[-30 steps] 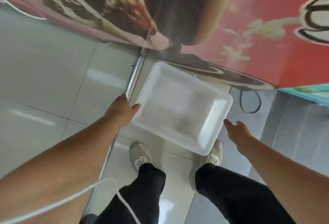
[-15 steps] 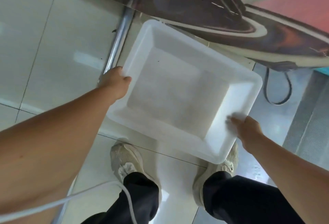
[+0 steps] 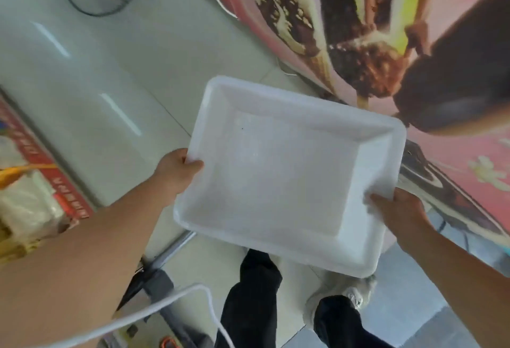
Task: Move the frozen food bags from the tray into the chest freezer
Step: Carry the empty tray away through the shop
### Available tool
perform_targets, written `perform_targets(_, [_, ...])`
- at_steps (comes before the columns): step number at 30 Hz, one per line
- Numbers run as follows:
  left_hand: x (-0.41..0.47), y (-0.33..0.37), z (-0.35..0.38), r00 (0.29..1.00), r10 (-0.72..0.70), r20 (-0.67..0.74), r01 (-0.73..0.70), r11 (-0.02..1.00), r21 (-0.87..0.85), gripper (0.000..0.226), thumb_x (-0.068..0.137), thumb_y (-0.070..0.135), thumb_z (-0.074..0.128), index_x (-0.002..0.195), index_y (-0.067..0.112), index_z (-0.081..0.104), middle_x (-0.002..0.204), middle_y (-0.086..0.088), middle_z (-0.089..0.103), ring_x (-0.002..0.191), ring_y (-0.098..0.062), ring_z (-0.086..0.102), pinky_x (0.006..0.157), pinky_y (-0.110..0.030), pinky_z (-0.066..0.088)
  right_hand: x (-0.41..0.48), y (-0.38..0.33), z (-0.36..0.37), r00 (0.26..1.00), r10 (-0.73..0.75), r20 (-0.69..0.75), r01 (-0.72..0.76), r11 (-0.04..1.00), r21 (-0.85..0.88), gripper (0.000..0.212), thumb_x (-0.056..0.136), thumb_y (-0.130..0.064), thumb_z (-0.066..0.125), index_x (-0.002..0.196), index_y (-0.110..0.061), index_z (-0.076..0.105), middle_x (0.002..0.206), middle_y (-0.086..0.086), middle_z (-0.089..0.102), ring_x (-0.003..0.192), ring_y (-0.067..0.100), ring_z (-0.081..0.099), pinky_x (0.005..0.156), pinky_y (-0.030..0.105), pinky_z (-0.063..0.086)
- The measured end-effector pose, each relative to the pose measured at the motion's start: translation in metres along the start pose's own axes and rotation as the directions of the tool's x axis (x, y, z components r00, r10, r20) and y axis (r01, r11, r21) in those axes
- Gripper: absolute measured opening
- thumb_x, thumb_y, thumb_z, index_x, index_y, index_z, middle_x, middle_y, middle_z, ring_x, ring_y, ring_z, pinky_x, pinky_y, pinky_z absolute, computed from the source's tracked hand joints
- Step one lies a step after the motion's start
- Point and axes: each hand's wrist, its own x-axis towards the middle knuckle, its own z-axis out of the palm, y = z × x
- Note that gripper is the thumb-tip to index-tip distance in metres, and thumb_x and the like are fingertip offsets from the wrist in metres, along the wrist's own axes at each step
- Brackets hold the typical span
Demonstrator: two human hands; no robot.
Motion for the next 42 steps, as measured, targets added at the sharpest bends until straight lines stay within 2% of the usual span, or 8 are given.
perform_targets(5, [-0.08,-0.028,-0.128,0.975,-0.089,-0.206,0.053,0.983,-0.176,0.016,0.09,0.014,0.065,0.104,0.008,0.071,0.078,-0.003,0.067,0.062,-0.015,0.059,0.05,-0.015,0.046,-0.067,-0.15,0.014,0.953,-0.286,0.098,0.299,0.939,-0.17,0.012,0.084,-0.02,0.069,0.091,-0.01,0.071,0.08,0.01,0.072,0.069,0.027,0.067,0.064,0.033,0.052])
perform_targets(9, [-0.125,-0.053,-0.214,0.947,-0.204,-0.246,0.118,0.939,-0.324,0.02,0.093,0.018,0.062,0.106,0.006,0.069,0.101,-0.016,0.071,0.086,-0.029,0.067,0.078,-0.036,0.053,-0.122,-0.261,0.046,0.86,-0.467,0.203,0.509,0.782,-0.359,0.021,0.086,-0.025,0.063,0.097,-0.009,0.072,0.088,0.014,0.072,0.073,0.027,0.062,0.067,0.033,0.047])
perform_targets(13, [-0.14,-0.079,-0.28,0.919,-0.303,-0.254,0.144,0.854,-0.5,0.018,0.094,0.015,0.061,0.109,0.007,0.068,0.097,-0.013,0.071,0.082,-0.029,0.068,0.075,-0.036,0.055,-0.172,-0.349,0.098,0.77,-0.582,0.261,0.635,0.655,-0.411,0.026,0.088,-0.031,0.061,0.106,-0.015,0.073,0.076,0.001,0.066,0.062,0.018,0.057,0.057,0.024,0.043])
perform_targets(17, [-0.138,-0.096,-0.343,0.89,-0.36,-0.279,0.148,0.808,-0.57,0.011,0.095,0.014,0.06,0.103,0.009,0.066,0.086,-0.003,0.069,0.073,-0.019,0.065,0.059,-0.027,0.047,-0.207,-0.423,0.154,0.702,-0.623,0.345,0.71,0.58,-0.4,0.02,0.088,-0.033,0.06,0.084,-0.015,0.068,0.079,0.012,0.07,0.072,0.03,0.065,0.067,0.037,0.052])
perform_targets(22, [-0.123,-0.104,-0.424,0.842,-0.462,-0.278,0.196,0.743,-0.639,0.028,0.094,0.023,0.059,0.117,0.007,0.067,0.108,-0.013,0.07,0.094,-0.035,0.067,0.085,-0.048,0.055,-0.245,-0.509,0.224,0.603,-0.67,0.433,0.796,0.471,-0.381,0.022,0.092,-0.035,0.057,0.09,-0.016,0.067,0.08,0.004,0.064,0.065,0.019,0.053,0.059,0.029,0.036])
perform_targets(27, [-0.079,-0.101,-0.504,0.813,-0.507,-0.285,0.189,0.694,-0.695,0.022,0.094,0.02,0.057,0.109,0.008,0.068,0.099,-0.015,0.071,0.09,-0.039,0.068,0.087,-0.059,0.055,-0.267,-0.612,0.307,0.534,-0.696,0.48,0.845,0.447,-0.293,0.022,0.092,-0.035,0.058,0.095,-0.016,0.067,0.083,0.0,0.068,0.075,0.023,0.061,0.065,0.029,0.041])
perform_targets(31, [-0.018,-0.085,-0.578,0.803,-0.512,-0.305,0.156,0.674,-0.722,0.016,0.094,0.022,0.056,0.104,0.014,0.066,0.097,-0.01,0.072,0.089,-0.034,0.068,0.083,-0.054,0.057,-0.262,-0.716,0.383,0.493,-0.712,0.5,0.87,0.396,-0.294,0.006,0.089,-0.032,0.06,0.09,-0.026,0.06,0.071,-0.017,0.057,0.065,0.001,0.053,0.051,0.019,0.034])
perform_targets(42, [0.226,-0.031,-0.829,0.784,-0.473,-0.402,0.079,0.719,-0.691,0.004,0.091,0.01,0.058,0.092,0.012,0.061,0.084,-0.009,0.066,0.075,-0.031,0.064,0.065,-0.036,0.054,-0.258,-1.003,0.569,0.48,-0.746,0.462,0.868,0.329,-0.372,0.015,0.091,-0.031,0.059,0.079,-0.022,0.062,0.068,-0.006,0.061,0.068,0.026,0.058,0.053,0.026,0.037])
